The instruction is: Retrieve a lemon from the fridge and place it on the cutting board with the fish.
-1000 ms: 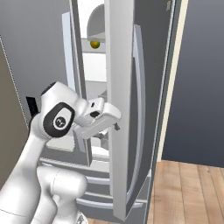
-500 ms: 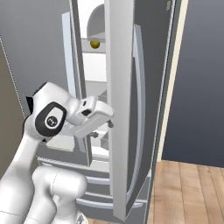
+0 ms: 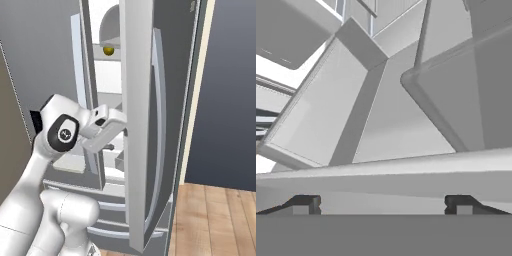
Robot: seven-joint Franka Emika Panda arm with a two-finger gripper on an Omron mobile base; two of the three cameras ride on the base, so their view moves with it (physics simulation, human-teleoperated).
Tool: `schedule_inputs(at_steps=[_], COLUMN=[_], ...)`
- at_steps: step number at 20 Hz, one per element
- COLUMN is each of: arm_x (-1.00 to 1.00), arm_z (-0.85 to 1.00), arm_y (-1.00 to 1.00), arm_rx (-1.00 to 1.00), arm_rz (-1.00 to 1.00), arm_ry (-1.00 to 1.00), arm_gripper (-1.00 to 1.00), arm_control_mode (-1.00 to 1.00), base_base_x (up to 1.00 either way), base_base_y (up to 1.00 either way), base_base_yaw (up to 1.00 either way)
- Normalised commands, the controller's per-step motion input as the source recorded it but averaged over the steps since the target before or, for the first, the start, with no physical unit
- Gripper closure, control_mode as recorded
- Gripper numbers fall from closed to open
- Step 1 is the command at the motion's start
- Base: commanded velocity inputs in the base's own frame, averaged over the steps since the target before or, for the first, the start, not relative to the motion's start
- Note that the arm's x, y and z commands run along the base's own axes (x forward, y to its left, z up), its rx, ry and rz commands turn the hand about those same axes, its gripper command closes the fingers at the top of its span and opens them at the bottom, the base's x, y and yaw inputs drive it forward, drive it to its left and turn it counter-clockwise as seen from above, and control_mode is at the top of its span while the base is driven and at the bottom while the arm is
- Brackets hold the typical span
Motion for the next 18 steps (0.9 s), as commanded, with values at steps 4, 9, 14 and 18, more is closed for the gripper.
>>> schedule_inputs(at_steps=[4, 9, 14, 18], arm_x=[0.13, 0.00, 0.00, 0.00], arm_z=[0.00, 0.00, -0.02, -0.08], arm_y=[-0.22, -0.60, -0.88, -0.92], arm_rx=[-0.07, -0.02, -0.03, -0.07], arm_rz=[0.00, 0.00, 0.00, 0.00], arm_ry=[0.00, 0.00, 0.00, 0.00], arm_gripper=[-1.00, -1.00, -1.00, -1.00], arm_control_mode=[-1.00, -1.00, -1.00, -1.00], base_base_x=[0.00, 0.00, 0.00, 0.00], base_base_y=[0.00, 0.00, 0.00, 0.00], base_base_yaw=[0.00, 0.00, 0.00, 0.00])
